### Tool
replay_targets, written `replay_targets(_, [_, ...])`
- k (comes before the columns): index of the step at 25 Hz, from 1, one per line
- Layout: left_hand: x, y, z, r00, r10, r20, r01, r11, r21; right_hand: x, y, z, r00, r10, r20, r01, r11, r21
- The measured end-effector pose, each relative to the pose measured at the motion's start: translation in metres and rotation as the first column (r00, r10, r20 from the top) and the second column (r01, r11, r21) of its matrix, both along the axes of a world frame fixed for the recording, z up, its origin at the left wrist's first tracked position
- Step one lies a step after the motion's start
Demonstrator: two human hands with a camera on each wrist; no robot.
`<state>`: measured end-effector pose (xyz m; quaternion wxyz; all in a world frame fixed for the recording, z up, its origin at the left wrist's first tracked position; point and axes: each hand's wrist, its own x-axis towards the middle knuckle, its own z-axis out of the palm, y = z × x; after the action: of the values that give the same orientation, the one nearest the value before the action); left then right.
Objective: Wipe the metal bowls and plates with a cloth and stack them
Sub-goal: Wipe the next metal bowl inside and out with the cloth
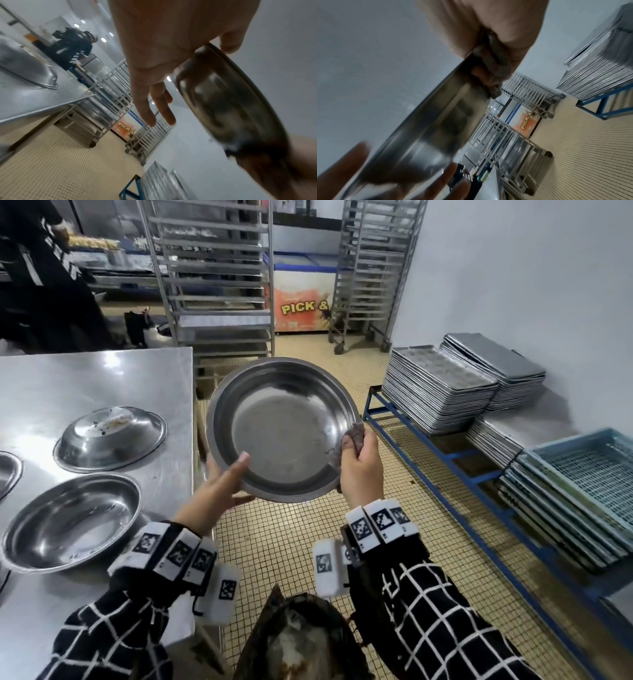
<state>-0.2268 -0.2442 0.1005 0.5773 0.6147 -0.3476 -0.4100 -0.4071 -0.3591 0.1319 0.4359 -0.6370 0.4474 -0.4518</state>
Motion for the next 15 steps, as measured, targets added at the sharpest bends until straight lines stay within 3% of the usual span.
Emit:
replay_targets(3, [0.016,0.004,0.018,0.977,-0.015,-0.213,-0.010,0.993,-0.117,-0.017,-0.016,0.017,0.976,0.174,-0.133,-0.176,0.984,-0.008])
replay_targets(5, [0.014,0.006,0.026,0.973,-0.044,-0.226,0.010,0.989,-0.150,-0.019,-0.020,0.020,0.952,0.246,-0.184,-0.249,0.968,0.004])
replay_targets(8, [0.001,0.005,0.030,0.976,0.093,-0.196,-0.126,0.978,-0.163,-0.016,-0.017,0.005,0.957,0.258,-0.134,-0.252,0.966,0.062])
replay_targets(12, [0.006,-0.002,0.021,0.958,0.282,-0.042,-0.285,0.953,-0.098,-0.015,-0.001,-0.033,0.958,0.264,-0.112,-0.248,0.958,0.144])
replay_targets(15, [0.007,-0.004,0.018,0.937,0.344,0.061,-0.338,0.936,-0.098,-0.016,0.013,-0.050,0.973,0.193,-0.130,-0.198,0.980,-0.026])
